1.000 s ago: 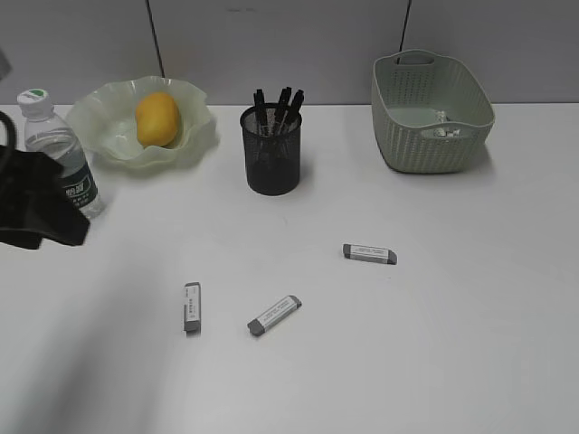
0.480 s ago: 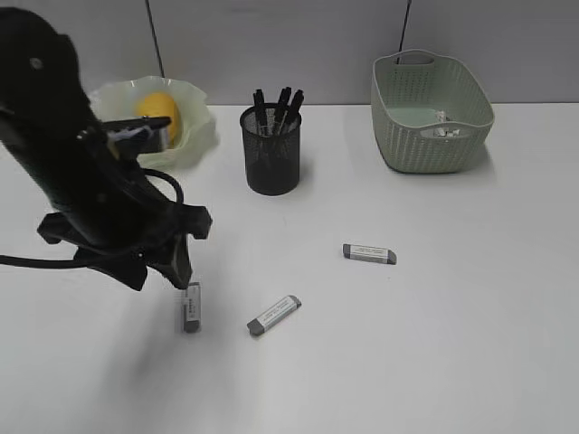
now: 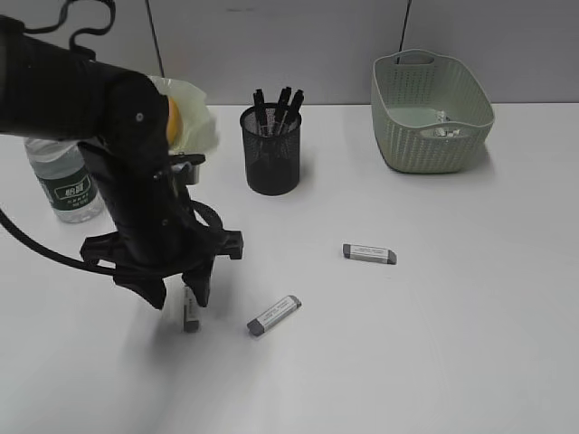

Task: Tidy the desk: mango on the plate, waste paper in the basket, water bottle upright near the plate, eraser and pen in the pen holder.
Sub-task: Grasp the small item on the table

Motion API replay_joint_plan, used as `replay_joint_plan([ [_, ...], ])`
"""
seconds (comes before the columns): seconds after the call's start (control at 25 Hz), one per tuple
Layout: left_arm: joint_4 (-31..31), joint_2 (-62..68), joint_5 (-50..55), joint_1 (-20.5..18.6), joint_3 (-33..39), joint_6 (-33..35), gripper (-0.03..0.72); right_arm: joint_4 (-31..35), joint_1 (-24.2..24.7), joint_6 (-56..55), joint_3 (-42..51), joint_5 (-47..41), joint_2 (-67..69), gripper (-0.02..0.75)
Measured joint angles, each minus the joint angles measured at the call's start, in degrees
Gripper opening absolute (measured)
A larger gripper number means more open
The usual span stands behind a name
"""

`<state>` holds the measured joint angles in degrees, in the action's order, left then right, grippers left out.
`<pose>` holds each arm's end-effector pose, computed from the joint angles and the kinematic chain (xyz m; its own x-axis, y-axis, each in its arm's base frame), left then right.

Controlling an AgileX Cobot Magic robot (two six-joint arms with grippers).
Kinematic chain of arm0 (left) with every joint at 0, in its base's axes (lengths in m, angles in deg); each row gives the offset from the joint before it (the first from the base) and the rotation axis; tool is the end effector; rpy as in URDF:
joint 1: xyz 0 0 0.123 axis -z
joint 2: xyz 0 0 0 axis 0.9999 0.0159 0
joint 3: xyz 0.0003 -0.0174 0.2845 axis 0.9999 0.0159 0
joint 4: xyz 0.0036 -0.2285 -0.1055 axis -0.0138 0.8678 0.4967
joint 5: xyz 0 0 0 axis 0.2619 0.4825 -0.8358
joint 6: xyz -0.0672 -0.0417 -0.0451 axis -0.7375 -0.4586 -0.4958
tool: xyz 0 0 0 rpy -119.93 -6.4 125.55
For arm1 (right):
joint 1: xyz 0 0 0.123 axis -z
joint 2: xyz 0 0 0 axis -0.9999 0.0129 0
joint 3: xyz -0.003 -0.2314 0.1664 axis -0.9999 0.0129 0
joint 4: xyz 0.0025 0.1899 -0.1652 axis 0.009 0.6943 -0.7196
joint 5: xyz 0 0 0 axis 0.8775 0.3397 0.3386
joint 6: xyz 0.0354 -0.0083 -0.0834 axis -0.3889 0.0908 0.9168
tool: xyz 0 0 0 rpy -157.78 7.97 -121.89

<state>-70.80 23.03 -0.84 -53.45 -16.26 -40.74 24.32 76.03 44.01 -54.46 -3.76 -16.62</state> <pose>0.2799 -0.2061 0.1556 -0.9995 0.0175 -0.0260 0.0195 0.9969 -0.0756 0.0265 -0.0005 0.2946 -0.5261 -0.0226 -0.8501 -0.1181 0.9919 0.0468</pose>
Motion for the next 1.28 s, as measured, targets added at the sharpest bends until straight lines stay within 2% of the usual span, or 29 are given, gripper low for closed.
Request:
replay_joint_plan([
  [0.8, -4.32, 7.47, -2.37, 0.0, -3.14, -5.09, 0.397, -0.05, 0.0, 0.01, 0.0, 0.06, 0.0, 0.459],
  [1.28, -7.92, 7.53, -4.94, 0.0, -3.14, -7.27, 0.339, -0.1, 0.0, 0.01, 0.0, 0.16, 0.0, 0.459],
])
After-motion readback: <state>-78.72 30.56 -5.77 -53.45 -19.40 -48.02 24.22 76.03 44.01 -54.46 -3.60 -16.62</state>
